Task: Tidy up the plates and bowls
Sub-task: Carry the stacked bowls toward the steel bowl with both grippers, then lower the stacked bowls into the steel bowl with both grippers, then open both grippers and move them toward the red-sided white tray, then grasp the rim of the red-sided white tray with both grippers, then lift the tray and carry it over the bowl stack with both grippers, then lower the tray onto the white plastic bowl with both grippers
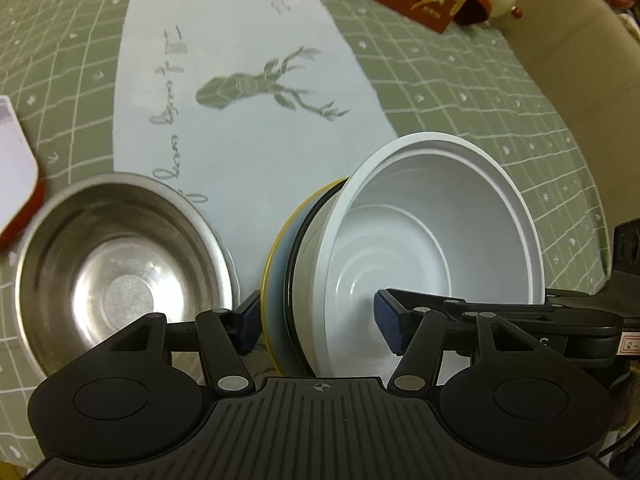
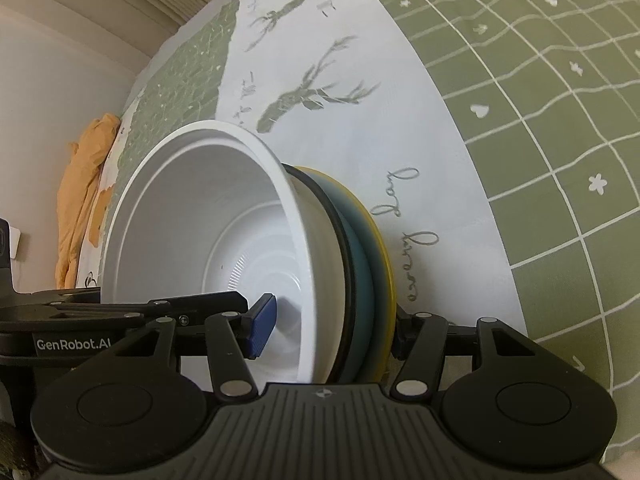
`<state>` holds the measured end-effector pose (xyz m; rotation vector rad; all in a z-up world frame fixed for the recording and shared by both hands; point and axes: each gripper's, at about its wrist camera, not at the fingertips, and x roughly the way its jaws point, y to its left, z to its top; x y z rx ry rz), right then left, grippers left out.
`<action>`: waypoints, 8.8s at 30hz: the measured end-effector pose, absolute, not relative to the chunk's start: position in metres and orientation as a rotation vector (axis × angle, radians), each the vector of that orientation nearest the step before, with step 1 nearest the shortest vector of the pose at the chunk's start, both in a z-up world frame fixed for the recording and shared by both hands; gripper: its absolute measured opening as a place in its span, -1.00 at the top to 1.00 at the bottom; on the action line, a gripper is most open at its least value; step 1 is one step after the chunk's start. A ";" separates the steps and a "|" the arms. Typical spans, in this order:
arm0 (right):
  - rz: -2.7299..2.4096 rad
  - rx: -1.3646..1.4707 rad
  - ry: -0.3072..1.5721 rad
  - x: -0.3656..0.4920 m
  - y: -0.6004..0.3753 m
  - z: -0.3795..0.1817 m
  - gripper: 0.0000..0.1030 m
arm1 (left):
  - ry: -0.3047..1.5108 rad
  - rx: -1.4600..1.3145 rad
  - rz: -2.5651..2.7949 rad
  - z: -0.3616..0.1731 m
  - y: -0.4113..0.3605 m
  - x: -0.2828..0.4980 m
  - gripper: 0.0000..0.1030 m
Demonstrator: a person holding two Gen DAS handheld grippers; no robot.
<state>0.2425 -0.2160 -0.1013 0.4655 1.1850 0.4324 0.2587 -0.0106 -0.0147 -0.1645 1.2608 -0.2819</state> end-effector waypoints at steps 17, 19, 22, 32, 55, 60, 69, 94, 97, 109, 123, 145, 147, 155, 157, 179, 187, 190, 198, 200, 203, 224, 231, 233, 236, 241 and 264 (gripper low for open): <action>0.550 0.320 1.137 0.243 -0.091 -0.047 -0.14 | 1.117 -0.257 -0.197 0.029 0.115 0.224 -0.21; 0.555 0.294 1.170 0.248 -0.070 -0.056 -0.14 | 1.137 -0.283 -0.177 0.017 0.133 0.223 -0.21; 0.548 0.261 1.237 0.255 -0.046 -0.076 -0.14 | 1.185 -0.318 -0.157 -0.006 0.154 0.225 -0.21; 0.531 0.219 1.289 0.266 -0.021 -0.100 -0.22 | 1.184 -0.314 -0.172 -0.027 0.174 0.229 -0.21; 0.527 0.106 1.126 0.264 -0.017 -0.065 -0.29 | 1.161 -0.314 -0.176 -0.018 0.183 0.223 -0.03; 0.535 0.092 1.111 0.259 -0.015 -0.056 -0.33 | 1.139 -0.331 -0.163 -0.011 0.188 0.222 -0.03; 0.525 0.091 1.081 0.254 -0.018 -0.051 -0.33 | 1.067 -0.357 -0.215 0.015 0.189 0.210 0.32; 0.357 0.021 0.910 0.271 -0.036 -0.042 -0.33 | 1.058 -0.404 -0.053 0.001 0.209 0.227 0.43; 0.368 0.032 0.920 0.272 -0.038 -0.047 -0.33 | 1.056 -0.411 -0.071 0.000 0.210 0.225 0.45; 0.386 -0.151 0.728 0.227 -0.014 0.014 -0.37 | 0.693 -0.494 -0.047 0.058 0.249 0.169 0.48; 0.312 -0.345 0.951 0.296 0.123 0.064 -0.60 | 0.679 -0.734 0.188 -0.021 0.345 0.217 0.47; 0.308 -0.378 1.263 0.416 0.231 -0.095 -0.28 | 0.829 -0.724 0.162 -0.092 0.349 0.274 0.46; 0.329 -0.361 1.305 0.417 0.235 -0.103 -0.24 | 0.827 -0.729 0.161 -0.094 0.353 0.273 0.46; 0.444 -0.287 1.383 0.397 0.254 -0.113 -0.11 | 0.817 -0.671 0.211 -0.087 0.362 0.260 0.49; 0.459 -0.284 1.393 0.390 0.257 -0.113 -0.11 | 0.812 -0.670 0.224 -0.086 0.366 0.255 0.49; 0.470 -0.323 1.371 0.380 0.261 -0.111 0.58 | 0.856 -0.695 0.158 -0.094 0.376 0.256 0.61; 0.558 -0.181 1.250 0.340 0.208 -0.033 0.58 | 0.679 -0.689 0.053 -0.028 0.358 0.211 0.58; 0.587 -0.144 1.163 0.315 0.168 0.007 0.58 | 0.611 -0.690 -0.023 -0.001 0.338 0.192 0.58; 0.544 -0.066 1.026 0.253 0.059 0.060 0.58 | 0.603 -0.658 -0.256 0.032 0.266 0.163 0.51; 0.516 -0.042 1.032 0.246 0.036 0.056 0.57 | 0.625 -0.649 -0.293 0.032 0.249 0.160 0.47; 0.486 0.021 1.059 0.241 0.008 0.042 0.57 | 0.671 -0.604 -0.308 0.023 0.231 0.166 0.47; 0.446 0.084 1.176 0.265 -0.011 -0.010 0.57 | 0.776 -0.539 -0.240 -0.003 0.231 0.194 0.47; 0.429 0.081 1.149 0.275 -0.011 -0.007 0.57 | 0.796 -0.559 -0.276 -0.006 0.228 0.206 0.49; 0.425 0.079 1.149 0.278 -0.010 -0.008 0.57 | 0.806 -0.542 -0.291 -0.007 0.223 0.208 0.52; 0.421 0.074 1.152 0.282 -0.008 -0.011 0.57 | 0.818 -0.537 -0.298 -0.011 0.218 0.213 0.52; 0.425 0.066 1.142 0.281 -0.007 -0.008 0.57 | 0.808 -0.559 -0.277 -0.009 0.227 0.210 0.52; 0.452 0.086 1.159 0.249 -0.020 0.003 0.52 | 0.787 -0.421 -0.364 0.009 0.206 0.179 0.51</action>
